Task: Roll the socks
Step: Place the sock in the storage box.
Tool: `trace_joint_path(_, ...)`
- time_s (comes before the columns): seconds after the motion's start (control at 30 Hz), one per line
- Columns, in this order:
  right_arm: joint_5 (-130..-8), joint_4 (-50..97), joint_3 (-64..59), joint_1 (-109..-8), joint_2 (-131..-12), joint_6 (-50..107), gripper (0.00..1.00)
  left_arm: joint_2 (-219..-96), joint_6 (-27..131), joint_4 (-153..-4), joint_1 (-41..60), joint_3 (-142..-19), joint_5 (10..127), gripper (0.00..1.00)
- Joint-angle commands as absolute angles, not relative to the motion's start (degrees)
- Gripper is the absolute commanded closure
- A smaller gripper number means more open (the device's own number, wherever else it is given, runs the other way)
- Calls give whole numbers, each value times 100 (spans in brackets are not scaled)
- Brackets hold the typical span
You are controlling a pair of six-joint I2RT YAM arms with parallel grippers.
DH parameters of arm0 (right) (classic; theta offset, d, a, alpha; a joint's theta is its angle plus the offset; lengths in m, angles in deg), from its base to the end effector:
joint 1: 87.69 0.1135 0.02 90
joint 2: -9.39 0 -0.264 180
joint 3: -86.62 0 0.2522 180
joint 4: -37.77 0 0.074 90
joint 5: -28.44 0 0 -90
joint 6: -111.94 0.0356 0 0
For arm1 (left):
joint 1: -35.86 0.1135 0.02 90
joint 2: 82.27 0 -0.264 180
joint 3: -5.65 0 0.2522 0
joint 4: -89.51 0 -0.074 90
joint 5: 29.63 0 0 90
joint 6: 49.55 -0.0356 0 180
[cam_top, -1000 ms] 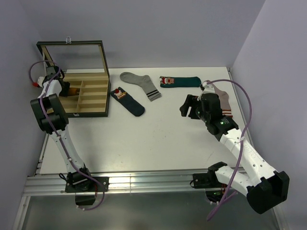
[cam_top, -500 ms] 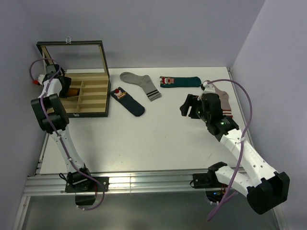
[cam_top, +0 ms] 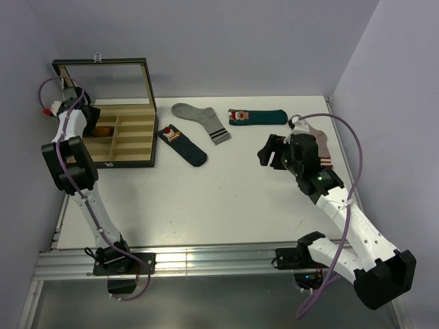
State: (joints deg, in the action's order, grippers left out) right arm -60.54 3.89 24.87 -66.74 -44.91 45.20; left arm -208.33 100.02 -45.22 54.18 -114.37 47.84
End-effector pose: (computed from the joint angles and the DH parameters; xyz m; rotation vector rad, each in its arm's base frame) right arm 0.2002 0.0760 0.3118 0.0530 2.0632 0.4642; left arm 0.4667 0.1627 0.2155 -1.6042 1.8356 -0.0510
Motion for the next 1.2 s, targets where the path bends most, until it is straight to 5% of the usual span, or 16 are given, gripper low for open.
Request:
trace_joint_path(0.0, -6042, 625, 2434, -6712, -4317, 4488, 26, -20251, 9863, -4430, 5344, -11490, 4613, 26)
trace_joint_path(0.37, -6024, 590, 2443, -6712, -4334, 4488, 26, -20206, 9881, -4745, 5379, -11121, 4719, 37)
trace_joint_path(0.6, -6015, 555, 2425, -6712, -4396, 4470, 27, -20461, 10039, -4834, 5510, -10884, 4859, 57)
trace_joint_path(1.17, -5954, 502, 2425, -6712, -4256, 4461, 28, -20480, 9951, -4526, 5651, -10813, 4833, 57)
